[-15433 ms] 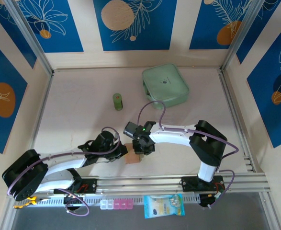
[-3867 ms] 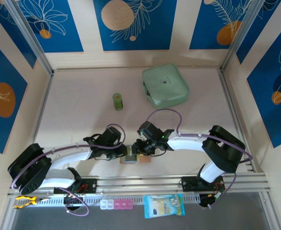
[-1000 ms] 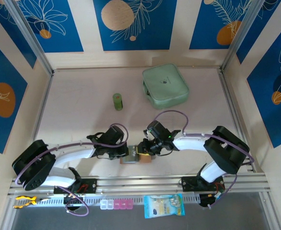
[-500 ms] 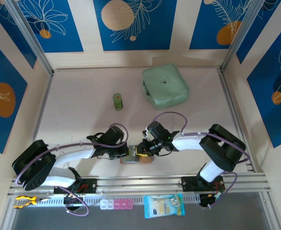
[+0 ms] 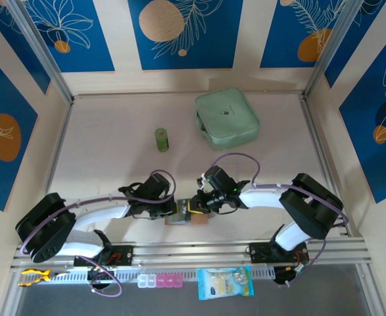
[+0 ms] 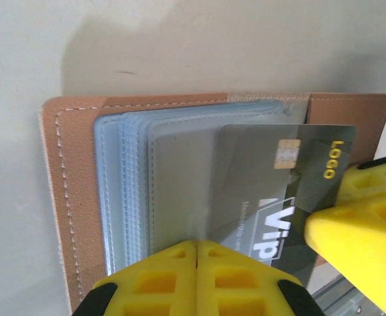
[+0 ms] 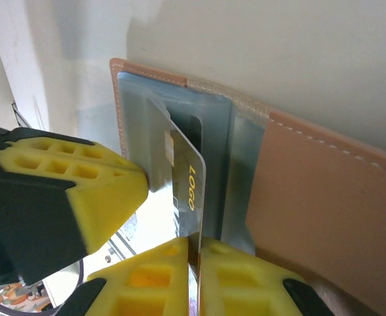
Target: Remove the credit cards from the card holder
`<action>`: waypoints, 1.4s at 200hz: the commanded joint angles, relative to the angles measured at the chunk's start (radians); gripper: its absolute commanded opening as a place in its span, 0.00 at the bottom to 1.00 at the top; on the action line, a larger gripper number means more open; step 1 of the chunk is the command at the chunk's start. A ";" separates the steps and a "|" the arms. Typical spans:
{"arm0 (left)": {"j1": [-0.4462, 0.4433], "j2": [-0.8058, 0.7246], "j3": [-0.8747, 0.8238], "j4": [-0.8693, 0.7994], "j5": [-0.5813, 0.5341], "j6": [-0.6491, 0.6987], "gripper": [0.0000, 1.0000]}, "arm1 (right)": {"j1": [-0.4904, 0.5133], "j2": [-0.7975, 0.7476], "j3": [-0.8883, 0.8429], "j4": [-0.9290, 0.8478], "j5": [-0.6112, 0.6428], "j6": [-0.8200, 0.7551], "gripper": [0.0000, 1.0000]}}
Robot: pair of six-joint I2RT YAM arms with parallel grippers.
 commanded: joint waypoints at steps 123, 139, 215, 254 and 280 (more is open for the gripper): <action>-0.010 -0.095 -0.025 -0.005 -0.024 -0.009 0.11 | -0.099 -0.253 0.167 -0.551 0.116 -0.455 0.00; -0.010 -0.119 -0.025 -0.013 -0.032 -0.008 0.12 | -0.116 -0.276 0.215 -0.629 0.150 -0.582 0.00; -0.009 -0.166 -0.033 -0.023 -0.046 -0.008 0.12 | -0.200 -0.204 0.494 -1.003 0.346 -1.339 0.00; -0.007 -0.166 -0.031 -0.026 -0.043 -0.002 0.12 | -0.242 -0.083 0.624 -1.102 0.471 -1.550 0.00; -0.008 -0.164 -0.031 -0.019 -0.037 -0.001 0.12 | -0.259 -0.018 0.697 -1.139 0.490 -1.647 0.00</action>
